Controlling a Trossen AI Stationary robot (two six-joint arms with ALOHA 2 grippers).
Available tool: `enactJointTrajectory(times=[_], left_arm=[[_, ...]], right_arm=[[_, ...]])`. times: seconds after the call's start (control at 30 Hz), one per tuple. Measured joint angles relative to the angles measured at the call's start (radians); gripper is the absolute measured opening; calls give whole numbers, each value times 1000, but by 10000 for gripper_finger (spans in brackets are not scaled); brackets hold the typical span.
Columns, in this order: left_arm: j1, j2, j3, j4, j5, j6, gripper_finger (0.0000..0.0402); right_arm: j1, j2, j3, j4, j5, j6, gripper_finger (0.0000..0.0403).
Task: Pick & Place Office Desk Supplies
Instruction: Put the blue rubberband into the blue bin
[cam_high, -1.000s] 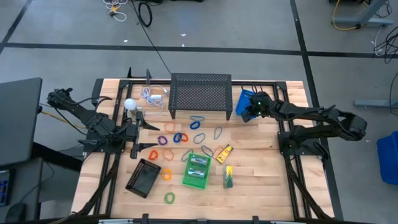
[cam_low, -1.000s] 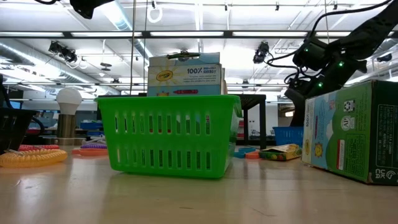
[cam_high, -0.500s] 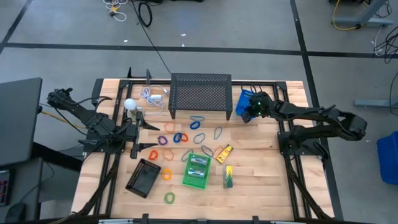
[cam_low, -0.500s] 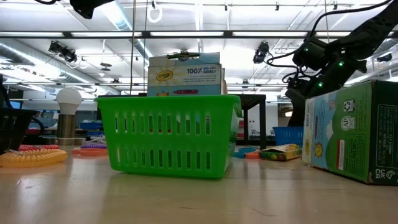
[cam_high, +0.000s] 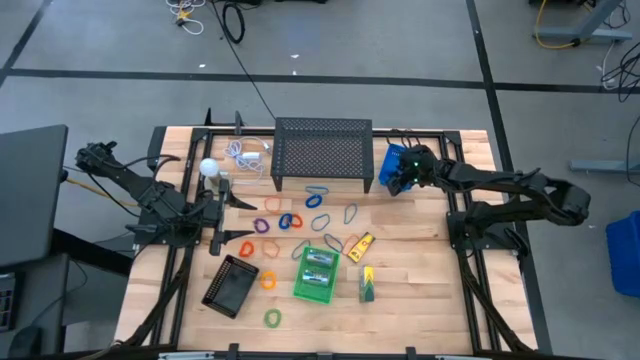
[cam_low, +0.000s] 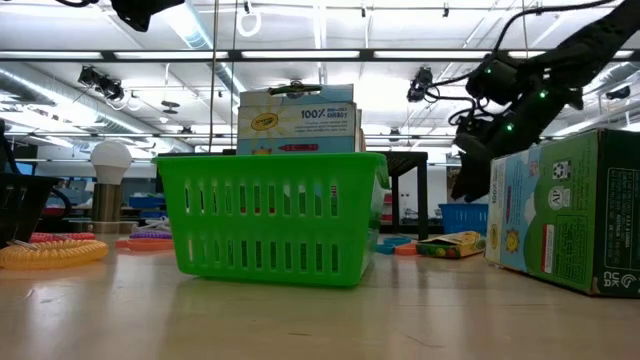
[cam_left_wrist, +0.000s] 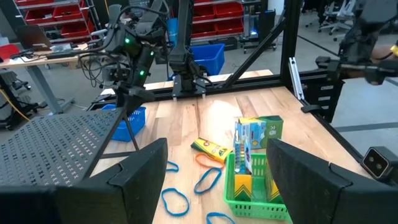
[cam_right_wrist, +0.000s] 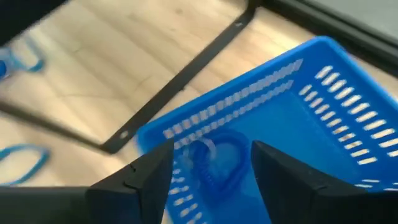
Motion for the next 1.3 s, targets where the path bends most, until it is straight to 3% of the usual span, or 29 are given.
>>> enactJointTrajectory(times=[0.3,0.57,0.9,1.03,1.3], left_arm=[[0,0,0,-3,0,0,283],[0,0,0,-3,0,0,283],[0,0,0,-4,0,-2,283],[0,0,0,-4,0,-2,283],[0,0,0,-10,0,-3,283]], right_arm=[[188,-83,136,-254,88,1,209],[395,-114,266,-475,96,3,206],[620,-107,300,-488,89,-36,206],[671,-63,300,-476,122,-66,206],[682,155,338,-439,133,-211,206]])
